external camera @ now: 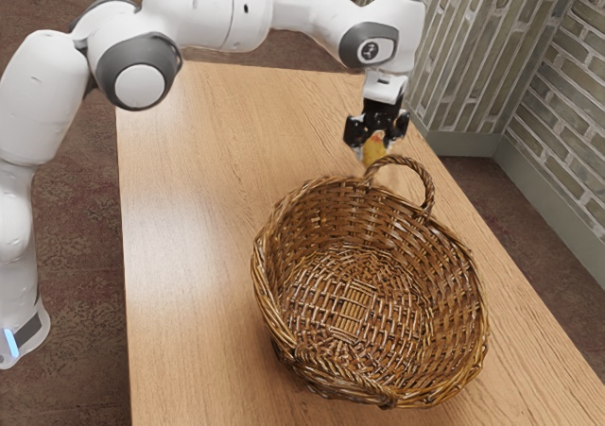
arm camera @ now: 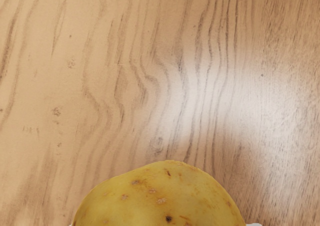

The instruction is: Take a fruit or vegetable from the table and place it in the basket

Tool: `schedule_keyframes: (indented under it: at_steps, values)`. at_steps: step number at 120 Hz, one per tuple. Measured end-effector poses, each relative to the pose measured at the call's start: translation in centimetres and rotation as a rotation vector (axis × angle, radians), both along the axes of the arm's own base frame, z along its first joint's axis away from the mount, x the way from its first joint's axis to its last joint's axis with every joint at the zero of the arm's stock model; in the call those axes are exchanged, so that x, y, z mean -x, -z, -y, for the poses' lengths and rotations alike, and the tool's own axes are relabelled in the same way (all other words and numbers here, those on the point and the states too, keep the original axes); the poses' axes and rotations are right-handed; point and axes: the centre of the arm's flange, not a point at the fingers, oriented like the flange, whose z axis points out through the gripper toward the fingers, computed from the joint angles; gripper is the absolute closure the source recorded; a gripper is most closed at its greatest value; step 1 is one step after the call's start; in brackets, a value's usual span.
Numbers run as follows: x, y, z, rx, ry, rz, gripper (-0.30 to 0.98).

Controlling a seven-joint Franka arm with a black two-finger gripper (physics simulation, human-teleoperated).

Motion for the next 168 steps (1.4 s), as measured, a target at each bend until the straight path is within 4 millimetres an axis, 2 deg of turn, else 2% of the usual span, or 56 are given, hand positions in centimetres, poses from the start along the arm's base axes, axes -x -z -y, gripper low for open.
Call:
schedule_keyframes:
  at_steps: [16,31,46,58,72,83,91,117,140,151,168]
  values:
    - [0.4,-7.1,-0.9,0.009,-0.019,0.100,0.33]
    - [1.4,-11.6,-2.1,0.024,-0.046,0.154,0.33]
    - [2.8,-15.2,-1.7,0.051,-0.041,0.193,0.33]
    - [4.2,-17.6,0.1,0.101,-0.012,0.207,0.33]
    - [5.2,-19.3,5.2,0.162,0.078,0.204,0.33]
    - [5.9,-19.7,8.6,0.194,0.139,0.187,0.33]
    - [6.0,-19.1,10.3,0.209,0.165,0.159,0.33]
    - [6.3,-17.6,18.5,0.232,0.281,0.104,0.34]
    - [7.3,-16.6,24.8,0.230,0.359,0.069,0.33]
    - [7.6,-16.1,26.5,0.229,0.377,0.057,0.34]
    - [7.6,-16.0,26.9,0.228,0.369,0.054,0.33]
